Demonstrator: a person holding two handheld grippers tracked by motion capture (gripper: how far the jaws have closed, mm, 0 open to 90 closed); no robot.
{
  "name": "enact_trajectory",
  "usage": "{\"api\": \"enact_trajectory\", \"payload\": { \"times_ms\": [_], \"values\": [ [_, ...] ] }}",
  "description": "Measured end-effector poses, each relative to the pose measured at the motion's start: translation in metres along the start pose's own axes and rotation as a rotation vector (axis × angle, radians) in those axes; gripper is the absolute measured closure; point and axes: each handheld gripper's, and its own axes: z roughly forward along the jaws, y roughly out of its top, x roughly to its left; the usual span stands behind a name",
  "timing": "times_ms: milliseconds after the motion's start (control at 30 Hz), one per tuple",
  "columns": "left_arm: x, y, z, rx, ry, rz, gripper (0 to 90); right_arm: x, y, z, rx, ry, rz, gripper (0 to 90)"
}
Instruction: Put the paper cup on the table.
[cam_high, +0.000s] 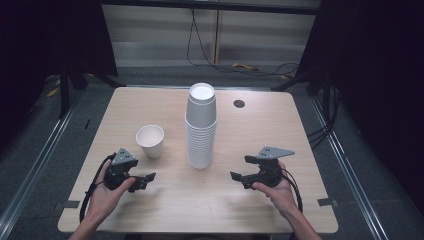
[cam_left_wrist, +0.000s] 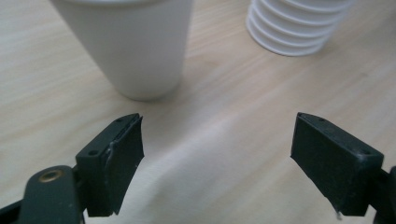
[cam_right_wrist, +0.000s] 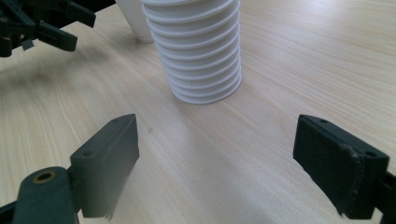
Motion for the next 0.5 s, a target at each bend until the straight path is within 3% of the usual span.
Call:
{"api": "enact_trajectory", "payload": {
  "times_ms": [433, 500],
  "values": [
    [-0.028, -0.008, 0.001, -0.051, -0.095, -0.017, 16.7, 0.001, -0.002, 0.001, -0.009, -0.002, 0.002, 14.7],
    [-0.029, -0.008, 0.002, -0.062, -0.109, -0.036, 16.7, 0.000, -0.003, 0.001, -0.013, -0.006, 0.000, 14.6]
  ]
}}
